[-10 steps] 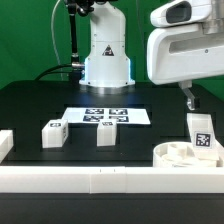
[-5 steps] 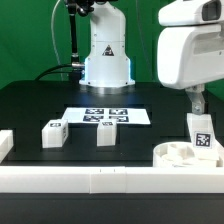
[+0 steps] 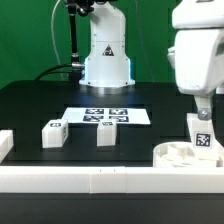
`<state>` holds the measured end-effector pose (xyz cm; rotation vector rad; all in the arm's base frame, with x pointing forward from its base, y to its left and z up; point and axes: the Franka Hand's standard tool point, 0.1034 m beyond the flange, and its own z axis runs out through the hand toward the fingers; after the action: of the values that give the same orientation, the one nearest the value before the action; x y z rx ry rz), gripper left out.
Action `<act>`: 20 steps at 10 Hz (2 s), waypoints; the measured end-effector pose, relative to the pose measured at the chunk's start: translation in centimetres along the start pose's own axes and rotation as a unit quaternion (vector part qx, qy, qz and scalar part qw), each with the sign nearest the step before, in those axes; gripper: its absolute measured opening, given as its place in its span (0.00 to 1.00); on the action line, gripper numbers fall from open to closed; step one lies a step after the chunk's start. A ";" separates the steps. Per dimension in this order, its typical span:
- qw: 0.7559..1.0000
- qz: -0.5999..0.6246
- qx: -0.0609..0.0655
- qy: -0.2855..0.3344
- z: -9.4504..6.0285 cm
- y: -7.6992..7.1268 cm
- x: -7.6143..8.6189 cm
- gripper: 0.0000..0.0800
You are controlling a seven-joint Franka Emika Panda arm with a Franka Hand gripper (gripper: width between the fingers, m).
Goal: Assemble stool
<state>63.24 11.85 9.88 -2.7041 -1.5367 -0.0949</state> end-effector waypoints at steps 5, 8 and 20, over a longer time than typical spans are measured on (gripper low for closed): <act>1.000 -0.013 0.005 -0.008 1.6 -0.2 -0.6 0.81; 1.000 -0.012 0.008 -0.010 2.0 -0.4 -0.7 0.81; 0.935 0.354 0.019 0.014 2.1 0.0 -0.9 0.43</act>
Offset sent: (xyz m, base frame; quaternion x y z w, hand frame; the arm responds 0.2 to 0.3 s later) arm -0.0007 0.0028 -0.0126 0.0011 0.0090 -0.0043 0.9999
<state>62.86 11.25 7.70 -3.0076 -0.4698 -0.0806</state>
